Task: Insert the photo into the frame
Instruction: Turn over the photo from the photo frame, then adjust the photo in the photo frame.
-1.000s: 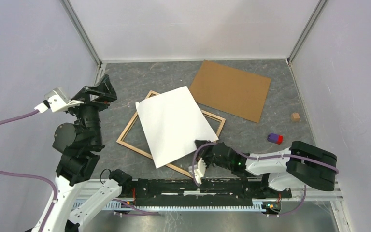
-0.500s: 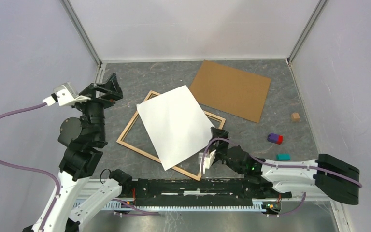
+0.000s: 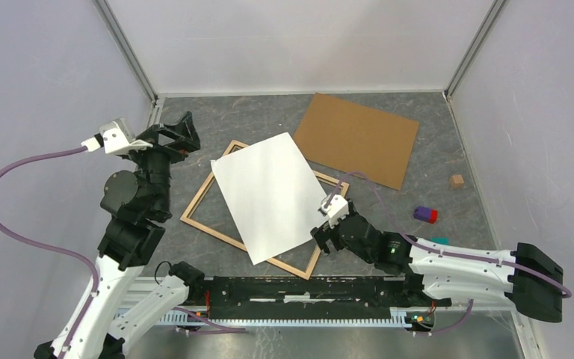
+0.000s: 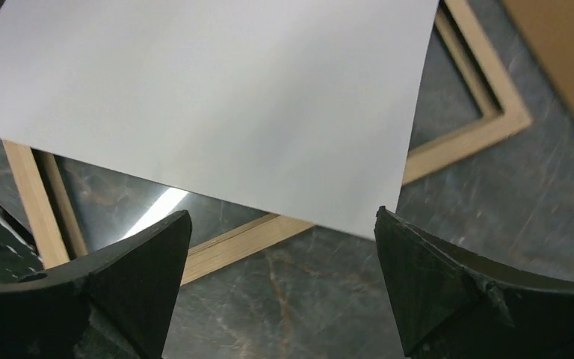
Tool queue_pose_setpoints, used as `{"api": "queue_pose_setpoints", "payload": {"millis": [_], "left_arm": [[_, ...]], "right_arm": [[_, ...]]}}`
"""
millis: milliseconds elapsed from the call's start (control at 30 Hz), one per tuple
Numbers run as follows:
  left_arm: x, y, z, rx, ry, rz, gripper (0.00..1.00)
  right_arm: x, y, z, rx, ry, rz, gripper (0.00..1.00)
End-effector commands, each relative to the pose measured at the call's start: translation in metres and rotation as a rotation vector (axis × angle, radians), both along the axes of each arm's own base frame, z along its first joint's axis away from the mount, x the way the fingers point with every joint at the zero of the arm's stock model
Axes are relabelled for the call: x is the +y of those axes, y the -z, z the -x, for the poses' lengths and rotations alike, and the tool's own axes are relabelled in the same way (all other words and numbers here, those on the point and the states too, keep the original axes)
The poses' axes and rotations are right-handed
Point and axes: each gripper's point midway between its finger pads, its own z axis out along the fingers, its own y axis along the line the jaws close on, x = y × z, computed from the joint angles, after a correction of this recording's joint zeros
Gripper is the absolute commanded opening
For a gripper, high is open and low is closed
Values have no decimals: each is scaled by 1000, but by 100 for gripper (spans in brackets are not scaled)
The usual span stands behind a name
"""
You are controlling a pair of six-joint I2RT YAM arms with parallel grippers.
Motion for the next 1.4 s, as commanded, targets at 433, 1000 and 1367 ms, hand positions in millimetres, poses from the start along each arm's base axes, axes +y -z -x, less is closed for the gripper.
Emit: {"api": "queue_pose_setpoints", "payload": {"millis": [433,1000,1367], "left_arm": [[-18,-5,-7,3,79,14,100],[-25,-4,-10,10,111,11,100],[-27,-4,-10,9,121,11,100]], "right_arm": [[-47,20,-40,556,557,-805,96],[-24,15,-23,710,377,-1003,70],[-20,-11,-44,633,368,-1099,69]]}}
